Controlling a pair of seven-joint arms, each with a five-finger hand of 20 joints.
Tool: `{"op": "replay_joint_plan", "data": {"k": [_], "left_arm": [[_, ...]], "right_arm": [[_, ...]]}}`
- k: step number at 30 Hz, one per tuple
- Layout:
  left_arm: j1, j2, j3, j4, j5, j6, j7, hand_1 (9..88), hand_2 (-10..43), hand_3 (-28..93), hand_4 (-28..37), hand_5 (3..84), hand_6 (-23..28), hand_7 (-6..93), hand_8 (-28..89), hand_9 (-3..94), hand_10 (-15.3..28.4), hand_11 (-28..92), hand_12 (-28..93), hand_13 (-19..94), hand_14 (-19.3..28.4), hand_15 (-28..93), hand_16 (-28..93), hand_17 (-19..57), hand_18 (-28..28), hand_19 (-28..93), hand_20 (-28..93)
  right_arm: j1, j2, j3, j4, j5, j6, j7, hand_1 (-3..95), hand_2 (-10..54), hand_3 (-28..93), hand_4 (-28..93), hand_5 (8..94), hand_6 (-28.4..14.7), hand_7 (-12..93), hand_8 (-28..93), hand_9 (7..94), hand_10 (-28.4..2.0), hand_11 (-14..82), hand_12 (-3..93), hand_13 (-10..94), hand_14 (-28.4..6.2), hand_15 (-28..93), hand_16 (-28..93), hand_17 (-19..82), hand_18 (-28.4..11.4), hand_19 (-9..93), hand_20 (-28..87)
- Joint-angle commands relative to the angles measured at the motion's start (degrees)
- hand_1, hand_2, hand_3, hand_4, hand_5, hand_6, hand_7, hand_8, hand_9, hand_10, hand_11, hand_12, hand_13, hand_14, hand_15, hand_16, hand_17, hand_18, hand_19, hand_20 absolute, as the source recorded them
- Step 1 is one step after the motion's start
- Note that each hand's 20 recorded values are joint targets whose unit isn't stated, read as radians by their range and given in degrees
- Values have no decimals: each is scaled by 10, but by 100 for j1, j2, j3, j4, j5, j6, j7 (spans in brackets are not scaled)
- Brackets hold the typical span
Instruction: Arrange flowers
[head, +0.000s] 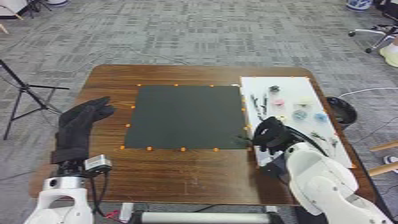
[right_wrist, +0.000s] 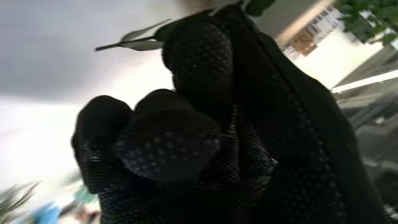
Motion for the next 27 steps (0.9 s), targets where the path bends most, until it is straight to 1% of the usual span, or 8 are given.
{"op": "replay_joint_plan", "data": {"k": [1,4,5,9,11,14,19,27], "left_arm": [[-8,221,-336,266,-294,568,79,258,27,691,-271,544,33,164,-69,528,151,257,154,397,174,243,-4,79,115,85,176],[-29,238,-422,305,-194,604,52,246,30,693,-279,541,32,160,-69,525,151,253,153,389,173,228,-1,79,114,84,176],[-18,242,-448,308,-212,625,24,244,31,694,-280,541,33,160,-68,524,151,251,153,387,171,220,-1,79,114,84,176],[-57,274,-443,472,-228,694,-81,239,34,691,-282,541,33,158,-67,520,151,246,152,378,167,206,3,78,113,83,175],[-49,263,-471,534,-185,664,-129,232,36,691,-282,540,34,155,-68,517,150,243,150,375,167,201,5,78,112,82,175],[-27,293,-509,652,-147,716,-107,213,45,685,-282,539,33,149,-69,516,151,239,148,369,164,188,3,77,112,81,175],[-39,373,-558,801,-212,903,-79,198,61,679,-283,542,31,147,-68,517,151,235,146,370,164,180,7,77,110,79,175],[-197,376,-485,933,-140,787,-77,188,67,688,-283,548,29,150,-71,518,151,233,146,372,161,176,8,78,109,78,176]], "right_arm": [[1021,-111,-331,98,562,272,-91,630,-95,559,-54,679,-32,384,235,923,-82,305,416,937,-11,587,359,643,-140,932,527],[1292,-246,-410,162,1202,348,40,630,-95,560,-53,677,-34,396,225,925,-85,307,412,937,-11,590,356,643,-139,932,529],[1420,-306,-459,184,1582,341,123,631,-95,560,-53,676,-35,398,222,927,-86,306,408,937,-11,591,356,643,-138,932,529],[1998,-440,-971,428,2229,292,208,633,-95,558,-53,675,-36,410,215,930,-90,305,396,937,-12,592,355,644,-138,932,530],[2254,-541,-1198,565,2585,370,265,635,-95,557,-52,674,-38,414,213,933,-94,299,384,937,-12,592,354,645,-138,932,529],[2658,-711,-1603,772,2752,472,260,636,-95,555,-49,674,-38,415,208,934,-98,288,373,937,-12,592,354,646,-137,932,527],[3386,-1082,-2448,1235,2427,561,171,638,-95,551,-46,673,-39,422,201,936,-101,285,352,937,-11,591,354,648,-137,932,522],[3999,-2067,-3019,2348,1490,733,73,640,-95,548,-45,669,-39,434,193,937,-102,283,345,937,-9,591,351,647,-137,932,521]]}}
